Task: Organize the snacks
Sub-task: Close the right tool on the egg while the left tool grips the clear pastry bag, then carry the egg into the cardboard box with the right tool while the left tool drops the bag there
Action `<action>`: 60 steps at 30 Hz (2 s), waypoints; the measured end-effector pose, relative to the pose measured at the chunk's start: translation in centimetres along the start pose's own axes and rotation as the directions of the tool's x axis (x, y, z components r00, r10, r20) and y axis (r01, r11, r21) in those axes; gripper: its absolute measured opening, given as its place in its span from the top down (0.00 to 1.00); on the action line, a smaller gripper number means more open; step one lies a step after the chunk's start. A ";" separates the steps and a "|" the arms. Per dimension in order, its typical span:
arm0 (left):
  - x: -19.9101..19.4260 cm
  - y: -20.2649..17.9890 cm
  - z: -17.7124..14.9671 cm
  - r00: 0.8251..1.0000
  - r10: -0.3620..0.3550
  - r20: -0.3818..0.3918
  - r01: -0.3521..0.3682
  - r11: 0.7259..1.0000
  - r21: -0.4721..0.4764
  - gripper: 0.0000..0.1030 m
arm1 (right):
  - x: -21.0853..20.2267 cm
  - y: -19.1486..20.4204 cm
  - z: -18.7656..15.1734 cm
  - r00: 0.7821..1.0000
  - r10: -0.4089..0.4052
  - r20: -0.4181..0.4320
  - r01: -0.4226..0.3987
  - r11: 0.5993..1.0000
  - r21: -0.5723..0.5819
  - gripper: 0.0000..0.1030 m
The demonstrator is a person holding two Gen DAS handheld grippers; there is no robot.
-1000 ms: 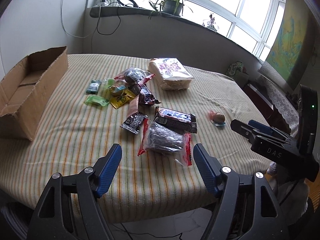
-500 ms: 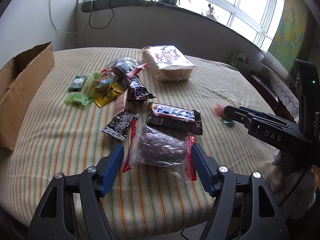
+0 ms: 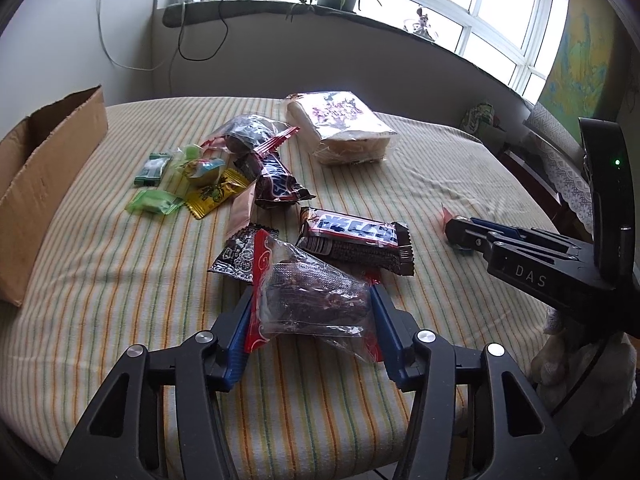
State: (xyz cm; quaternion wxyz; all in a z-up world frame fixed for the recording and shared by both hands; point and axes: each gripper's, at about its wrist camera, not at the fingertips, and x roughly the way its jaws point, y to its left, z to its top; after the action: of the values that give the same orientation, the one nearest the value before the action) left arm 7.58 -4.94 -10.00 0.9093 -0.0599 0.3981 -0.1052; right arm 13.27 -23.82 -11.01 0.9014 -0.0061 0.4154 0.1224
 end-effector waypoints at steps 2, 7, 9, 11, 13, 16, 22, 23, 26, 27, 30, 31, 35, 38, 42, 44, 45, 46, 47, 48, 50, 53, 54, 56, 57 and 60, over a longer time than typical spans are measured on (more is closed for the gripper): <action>-0.1 0.1 0.0 1.000 -0.002 0.002 0.002 1.000 -0.004 0.48 | -0.2 0.1 0.0 1.000 0.004 0.004 -0.004 1.000 0.003 0.73; -0.6 0.4 0.2 1.000 -0.004 0.015 0.004 1.000 -0.015 0.49 | -1.1 0.5 0.4 1.000 0.002 0.023 -0.003 1.000 0.004 0.73; -1.1 0.6 0.3 1.000 -0.003 0.029 0.003 1.000 -0.016 0.49 | -1.7 0.9 0.7 0.999 0.002 0.034 -0.002 1.000 -0.003 0.73; -1.7 0.7 0.5 0.999 -0.003 0.045 0.004 1.000 -0.017 0.49 | -2.3 1.4 1.0 0.999 0.006 0.045 -0.005 1.000 -0.009 0.73; -2.3 0.9 0.8 0.998 -0.002 0.063 0.004 1.000 -0.018 0.49 | -2.9 2.1 1.5 0.998 0.013 0.057 -0.012 1.000 -0.017 0.73; -3.3 1.4 1.2 0.996 0.000 0.087 0.002 1.000 -0.025 0.49 | -3.5 3.3 2.1 0.997 0.030 0.071 -0.028 0.999 -0.034 0.73; -5.5 3.6 2.1 0.989 0.029 0.142 -0.022 0.999 -0.047 0.49 | -4.4 6.9 3.5 0.992 0.084 0.094 -0.077 0.994 -0.083 0.73; -5.9 4.1 2.2 0.988 0.037 0.151 -0.029 0.998 -0.053 0.49 | -4.5 7.5 3.8 0.991 0.094 0.098 -0.085 0.992 -0.093 0.73; -7.0 5.7 2.5 0.982 0.065 0.176 -0.053 0.996 -0.071 0.49 | -4.6 9.8 4.8 0.986 0.129 0.109 -0.115 0.985 -0.125 0.73; -7.3 6.3 2.6 0.980 0.076 0.184 -0.063 0.995 -0.077 0.49 | -4.6 10.7 5.2 0.983 0.143 0.113 -0.127 0.982 -0.139 0.73; -8.4 8.1 2.9 0.972 0.110 0.207 -0.090 0.991 -0.103 0.49 | -4.6 13.4 6.5 0.976 0.182 0.123 -0.157 0.970 -0.185 0.73; -8.7 8.8 3.0 0.969 0.123 0.214 -0.101 0.988 -0.113 0.49 | -4.5 14.3 6.8 0.973 0.193 0.125 -0.165 0.966 -0.200 0.73; -9.7 11.5 3.1 0.957 0.175 0.233 -0.141 0.977 -0.157 0.49 | -3.8 18.0 8.2 0.962 0.249 0.115 -0.216 0.946 -0.244 0.73; -10.4 13.5 3.1 0.947 0.215 0.240 -0.172 0.967 -0.188 0.49 | -3.2 20.7 9.2 0.951 0.290 0.103 -0.252 0.926 -0.280 0.73; -11.1 15.9 2.8 0.933 0.264 0.245 -0.209 0.951 -0.228 0.49 | -2.1 24.7 10.1 0.939 0.335 0.078 -0.292 0.896 -0.333 0.73; -11.4 17.1 2.6 0.927 0.288 0.242 -0.229 0.942 -0.245 0.49 | -1.6 26.6 10.4 0.932 0.357 0.063 -0.314 0.882 -0.351 0.73; -11.5 17.7 2.5 0.924 0.299 0.238 -0.237 0.937 -0.256 0.49 | -1.3 27.5 10.5 0.930 0.365 0.052 -0.323 0.876 -0.359 0.73; -11.6 18.3 2.4 0.922 0.308 0.234 -0.244 0.932 -0.267 0.49 | -0.8 28.4 10.5 0.928 0.371 0.042 -0.331 0.870 -0.366 0.73; -11.6 18.9 2.4 0.921 0.314 0.228 -0.248 0.928 -0.278 0.49 | -0.5 29.2 10.5 0.925 0.378 0.030 -0.341 0.863 -0.373 0.73; -11.6 19.4 2.3 0.921 0.320 0.223 -0.251 0.924 -0.289 0.49 | -0.1 29.9 10.5 0.923 0.384 0.018 -0.350 0.857 -0.378 0.73; -11.6 20.2 2.0 0.919 0.331 0.215 -0.260 0.918 -0.301 0.49 | 0.7 31.2 10.4 0.922 0.388 -0.002 -0.358 0.848 -0.390 0.73; -11.4 21.0 1.8 0.919 0.341 0.199 -0.271 0.911 -0.309 0.49 | 1.7 32.7 10.1 0.921 0.389 -0.028 -0.367 0.840 -0.401 0.73; -11.4 21.3 1.7 0.919 0.344 0.194 -0.274 0.909 -0.314 0.49 | 1.9 33.1 10.0 0.921 0.389 -0.036 -0.369 0.838 -0.402 0.73; -11.3 21.7 1.6 0.918 0.350 0.188 -0.279 0.905 -0.322 0.49 | 2.4 33.6 9.7 0.920 0.390 -0.047 -0.375 0.835 -0.402 0.73; -11.3 22.0 1.6 0.918 0.351 0.186 -0.279 0.903 -0.325 0.48 | 2.5 33.7 9.7 0.918 0.394 -0.053 -0.381 0.833 -0.401 0.72; -11.2 22.5 1.7 0.919 0.350 0.184 -0.276 0.901 -0.333 0.48 | 2.8 33.8 9.6 0.920 0.388 -0.059 -0.378 0.835 -0.401 0.70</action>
State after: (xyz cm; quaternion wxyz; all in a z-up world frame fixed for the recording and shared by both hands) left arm 4.66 19.58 -5.26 0.9358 -0.1446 0.3011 0.1130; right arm 14.56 10.69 -3.72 0.8426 -0.1077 0.3626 0.3833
